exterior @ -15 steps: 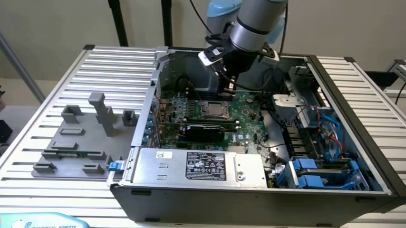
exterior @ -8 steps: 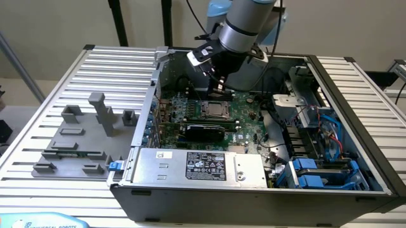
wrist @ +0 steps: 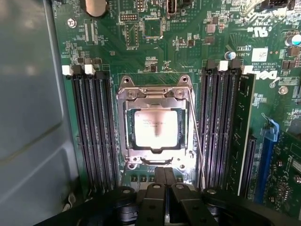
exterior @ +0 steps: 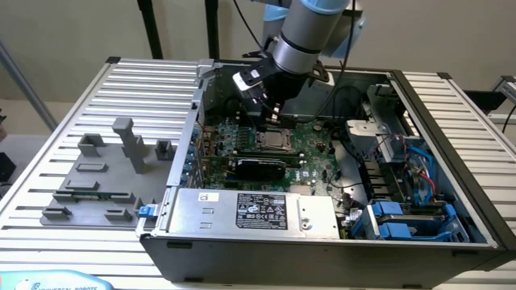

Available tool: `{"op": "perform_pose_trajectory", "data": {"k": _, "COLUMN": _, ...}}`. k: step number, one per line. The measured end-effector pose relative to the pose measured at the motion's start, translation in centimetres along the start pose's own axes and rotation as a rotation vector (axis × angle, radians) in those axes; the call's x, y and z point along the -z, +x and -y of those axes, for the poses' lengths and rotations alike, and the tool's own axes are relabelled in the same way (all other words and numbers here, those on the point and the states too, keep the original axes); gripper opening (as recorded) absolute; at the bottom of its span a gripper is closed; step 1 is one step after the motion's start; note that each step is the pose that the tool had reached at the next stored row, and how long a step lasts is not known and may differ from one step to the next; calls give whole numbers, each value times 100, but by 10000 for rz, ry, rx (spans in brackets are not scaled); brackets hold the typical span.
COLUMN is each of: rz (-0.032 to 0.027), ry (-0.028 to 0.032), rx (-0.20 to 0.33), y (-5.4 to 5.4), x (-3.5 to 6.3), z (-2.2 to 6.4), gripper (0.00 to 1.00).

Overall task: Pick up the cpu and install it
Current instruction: 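Close the cpu cover, then install the first cpu locking lever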

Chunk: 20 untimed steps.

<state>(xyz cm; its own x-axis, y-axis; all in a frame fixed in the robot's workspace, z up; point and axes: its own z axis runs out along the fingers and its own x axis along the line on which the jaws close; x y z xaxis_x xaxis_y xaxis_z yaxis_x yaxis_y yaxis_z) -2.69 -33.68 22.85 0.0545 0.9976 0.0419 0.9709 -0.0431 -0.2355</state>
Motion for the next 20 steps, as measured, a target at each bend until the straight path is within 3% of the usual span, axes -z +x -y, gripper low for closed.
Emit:
{"op": "perform_pose_trajectory", "data": {"k": 14, "rz": -2, "ry": 1, "rx": 0, "y": -21, "x": -255, "z": -27, "gripper": 11}}
{"op": "perform_pose_trajectory", "data": {"k": 20, "rz": -8, "ry": 22, "rx": 0, "y": -21, "x": -243, "z": -18, "gripper": 11}}
